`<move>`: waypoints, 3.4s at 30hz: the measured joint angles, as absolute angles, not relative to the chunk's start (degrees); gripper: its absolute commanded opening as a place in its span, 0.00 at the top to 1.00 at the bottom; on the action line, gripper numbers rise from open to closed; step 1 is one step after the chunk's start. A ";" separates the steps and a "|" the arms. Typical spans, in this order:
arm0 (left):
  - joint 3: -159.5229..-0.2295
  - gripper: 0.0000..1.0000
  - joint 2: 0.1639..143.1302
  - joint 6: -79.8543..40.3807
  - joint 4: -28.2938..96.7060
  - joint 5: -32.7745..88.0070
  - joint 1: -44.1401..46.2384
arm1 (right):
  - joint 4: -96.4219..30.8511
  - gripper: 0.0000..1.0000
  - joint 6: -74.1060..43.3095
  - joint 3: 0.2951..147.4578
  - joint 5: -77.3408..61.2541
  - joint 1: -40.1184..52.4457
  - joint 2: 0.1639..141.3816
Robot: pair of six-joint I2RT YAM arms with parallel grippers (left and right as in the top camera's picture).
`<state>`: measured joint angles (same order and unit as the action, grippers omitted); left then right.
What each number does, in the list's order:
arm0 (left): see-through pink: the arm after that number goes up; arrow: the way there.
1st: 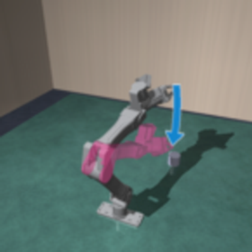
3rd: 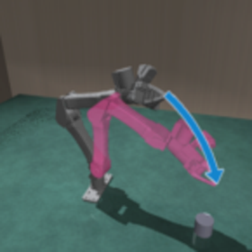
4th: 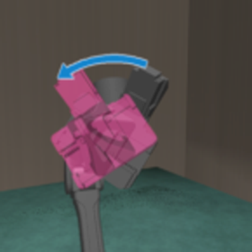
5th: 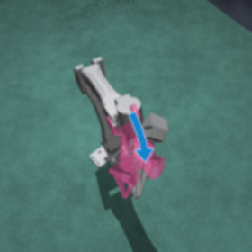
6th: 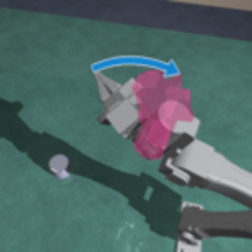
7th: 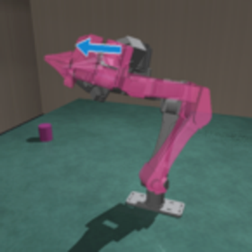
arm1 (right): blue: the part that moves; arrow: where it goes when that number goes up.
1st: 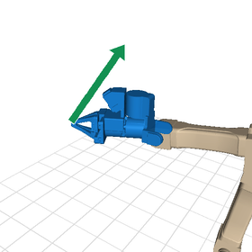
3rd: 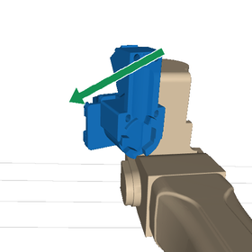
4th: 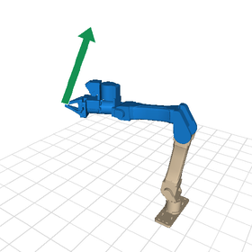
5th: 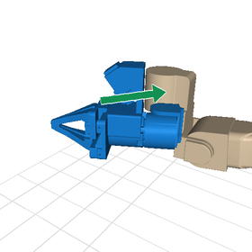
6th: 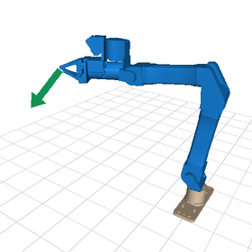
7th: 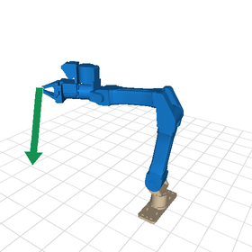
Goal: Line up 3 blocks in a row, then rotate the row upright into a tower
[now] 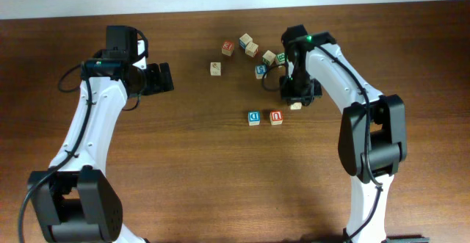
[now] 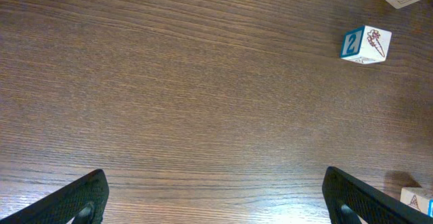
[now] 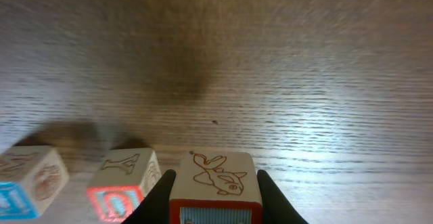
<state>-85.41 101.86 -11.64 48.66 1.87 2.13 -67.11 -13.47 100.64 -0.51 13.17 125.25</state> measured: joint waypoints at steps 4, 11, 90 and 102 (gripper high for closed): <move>-85.41 0.01 101.86 -11.64 48.64 1.89 2.13 | -62.65 0.91 -13.50 95.39 -2.22 13.17 125.25; -85.41 0.01 101.86 -11.64 48.64 1.87 2.13 | -60.55 0.70 -13.47 92.64 -3.95 13.56 124.75; -85.52 1.00 116.79 -24.12 40.66 18.02 26.13 | -45.78 0.95 -16.51 76.58 -14.61 11.38 113.21; -85.52 1.00 116.79 -24.12 40.66 17.80 26.13 | -44.45 0.95 -16.21 76.60 -16.69 12.82 113.21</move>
<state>-85.52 116.79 -24.12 40.66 17.80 26.13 -44.45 -16.21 76.60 -16.69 12.82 113.21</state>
